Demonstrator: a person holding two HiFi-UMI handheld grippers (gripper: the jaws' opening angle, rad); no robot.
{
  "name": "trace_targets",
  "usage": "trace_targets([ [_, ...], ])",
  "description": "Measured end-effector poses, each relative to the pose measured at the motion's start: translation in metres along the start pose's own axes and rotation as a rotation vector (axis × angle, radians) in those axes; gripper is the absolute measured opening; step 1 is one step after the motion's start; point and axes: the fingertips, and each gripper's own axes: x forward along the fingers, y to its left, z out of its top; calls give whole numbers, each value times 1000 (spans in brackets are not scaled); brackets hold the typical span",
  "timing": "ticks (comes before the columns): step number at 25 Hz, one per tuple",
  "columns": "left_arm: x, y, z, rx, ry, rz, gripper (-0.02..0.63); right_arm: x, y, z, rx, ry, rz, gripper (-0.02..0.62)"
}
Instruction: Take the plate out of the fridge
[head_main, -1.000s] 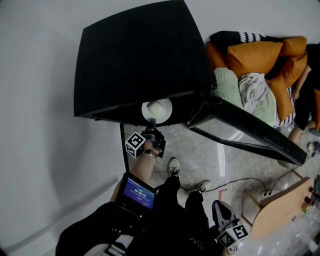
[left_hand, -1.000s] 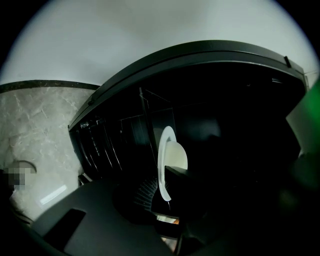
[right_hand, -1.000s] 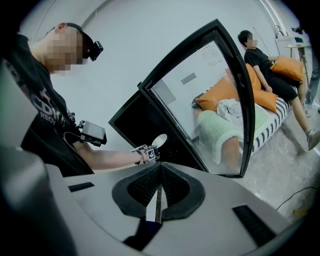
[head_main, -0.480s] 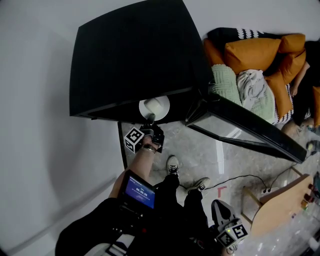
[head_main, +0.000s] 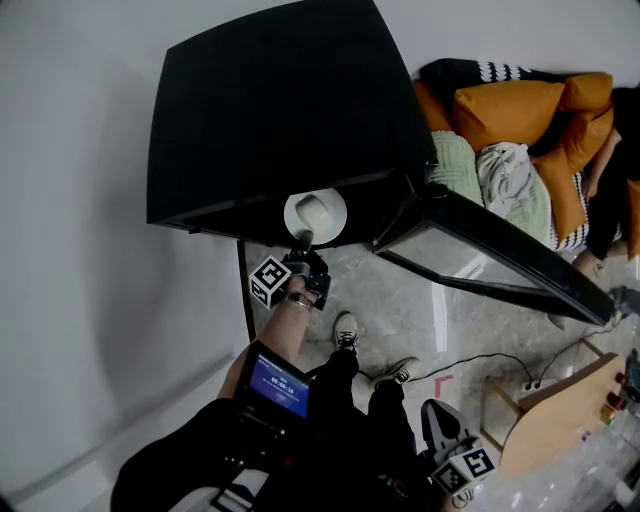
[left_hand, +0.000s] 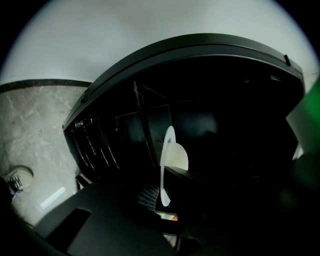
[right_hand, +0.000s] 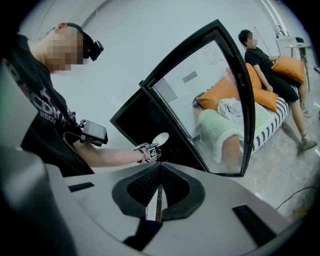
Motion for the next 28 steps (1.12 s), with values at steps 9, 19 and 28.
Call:
trace_targets([
  [9,-33,-6,4,-26,-4,-28,14,6,7,-2,-66,-34,70,5],
  [19,-133,-73,-23,-26,12,-42,14,-3,26,10,-205,51,270,6],
  [28,-226,-146,-39,0,-65,-121,12,-23,32,13,-269,57,448,6],
])
